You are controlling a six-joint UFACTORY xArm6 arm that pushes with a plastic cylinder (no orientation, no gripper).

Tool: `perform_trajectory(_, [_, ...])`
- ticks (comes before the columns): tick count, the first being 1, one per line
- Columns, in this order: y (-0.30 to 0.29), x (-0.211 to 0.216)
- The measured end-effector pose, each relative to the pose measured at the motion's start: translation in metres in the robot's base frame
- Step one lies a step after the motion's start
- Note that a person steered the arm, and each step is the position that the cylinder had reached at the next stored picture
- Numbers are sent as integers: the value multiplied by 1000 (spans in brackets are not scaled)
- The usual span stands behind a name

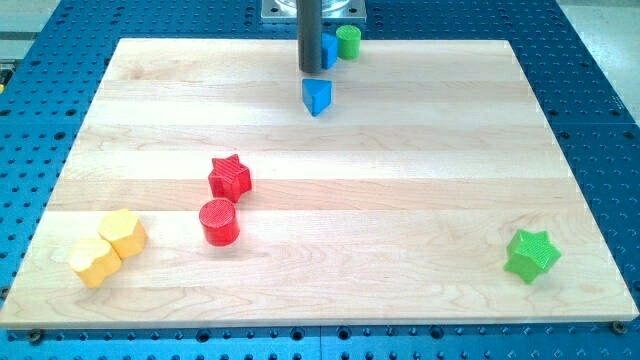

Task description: Place the triangle below the cube

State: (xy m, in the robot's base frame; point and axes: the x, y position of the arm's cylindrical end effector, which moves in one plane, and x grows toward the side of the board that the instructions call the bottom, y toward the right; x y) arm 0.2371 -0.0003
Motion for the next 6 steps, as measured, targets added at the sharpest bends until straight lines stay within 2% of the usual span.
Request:
perform_trajectory(1, [-19, 4])
perform_trajectory(2, [-81, 38])
perform_trajectory(3, [-76, 86])
perform_trajectory(4, [-33, 113])
perform_trajectory(5, [13, 105])
perform_trajectory(6, [18, 68])
